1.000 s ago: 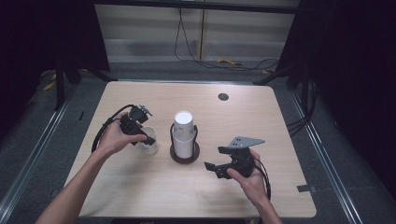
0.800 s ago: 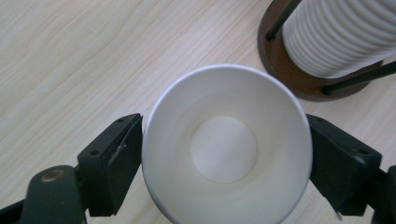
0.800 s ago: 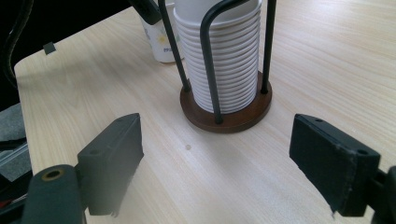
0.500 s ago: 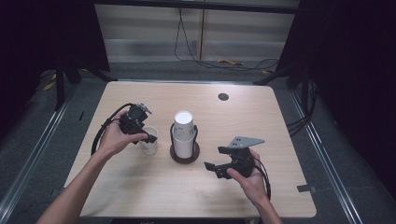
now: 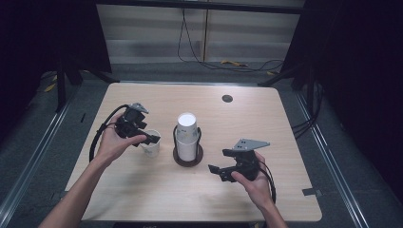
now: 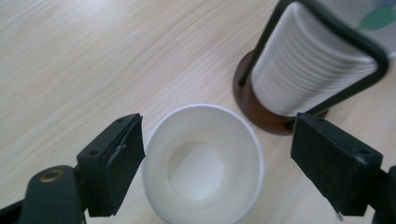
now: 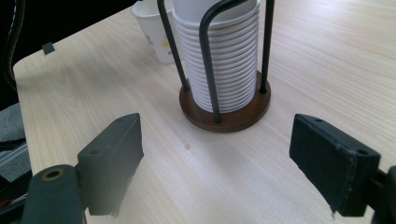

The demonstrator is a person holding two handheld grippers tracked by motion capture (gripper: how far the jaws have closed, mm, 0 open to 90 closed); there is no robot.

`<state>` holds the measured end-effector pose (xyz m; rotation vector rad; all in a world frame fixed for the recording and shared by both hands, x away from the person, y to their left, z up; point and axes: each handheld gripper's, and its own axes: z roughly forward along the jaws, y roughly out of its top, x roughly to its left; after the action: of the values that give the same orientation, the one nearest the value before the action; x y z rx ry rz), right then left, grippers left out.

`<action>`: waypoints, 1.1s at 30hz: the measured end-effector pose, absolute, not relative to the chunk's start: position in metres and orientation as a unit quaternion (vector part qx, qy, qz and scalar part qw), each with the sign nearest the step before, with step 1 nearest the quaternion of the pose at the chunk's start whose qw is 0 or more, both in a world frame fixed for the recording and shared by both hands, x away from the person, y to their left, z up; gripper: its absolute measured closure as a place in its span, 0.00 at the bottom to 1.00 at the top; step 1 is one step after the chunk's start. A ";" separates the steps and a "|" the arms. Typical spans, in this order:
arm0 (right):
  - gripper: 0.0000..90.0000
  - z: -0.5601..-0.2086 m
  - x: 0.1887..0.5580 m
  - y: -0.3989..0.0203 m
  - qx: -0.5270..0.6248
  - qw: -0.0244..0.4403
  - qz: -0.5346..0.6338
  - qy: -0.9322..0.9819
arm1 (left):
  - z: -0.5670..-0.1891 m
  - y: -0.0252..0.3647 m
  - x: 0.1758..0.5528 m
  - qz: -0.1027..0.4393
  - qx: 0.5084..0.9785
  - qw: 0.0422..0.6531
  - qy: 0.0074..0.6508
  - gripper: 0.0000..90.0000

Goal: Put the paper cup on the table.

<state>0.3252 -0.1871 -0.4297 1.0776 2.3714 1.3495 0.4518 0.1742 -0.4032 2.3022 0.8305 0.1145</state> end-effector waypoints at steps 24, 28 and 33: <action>0.19 -0.433 0.325 -0.188 0.375 0.114 0.450 0.802 | -0.416 0.205 0.398 0.091 0.823 0.461 0.319 0.19; 0.19 -0.433 0.325 -0.187 0.376 0.119 0.448 0.802 | -0.417 0.206 0.390 0.093 0.819 0.464 0.323 0.19; 0.18 -0.433 0.324 -0.187 0.378 0.125 0.441 0.804 | -0.424 0.204 0.370 0.094 0.824 0.461 0.317 0.19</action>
<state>0.3241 -0.1874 -0.4327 1.1018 2.3427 1.2854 0.3703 0.2044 -0.4240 2.0260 0.7787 0.2315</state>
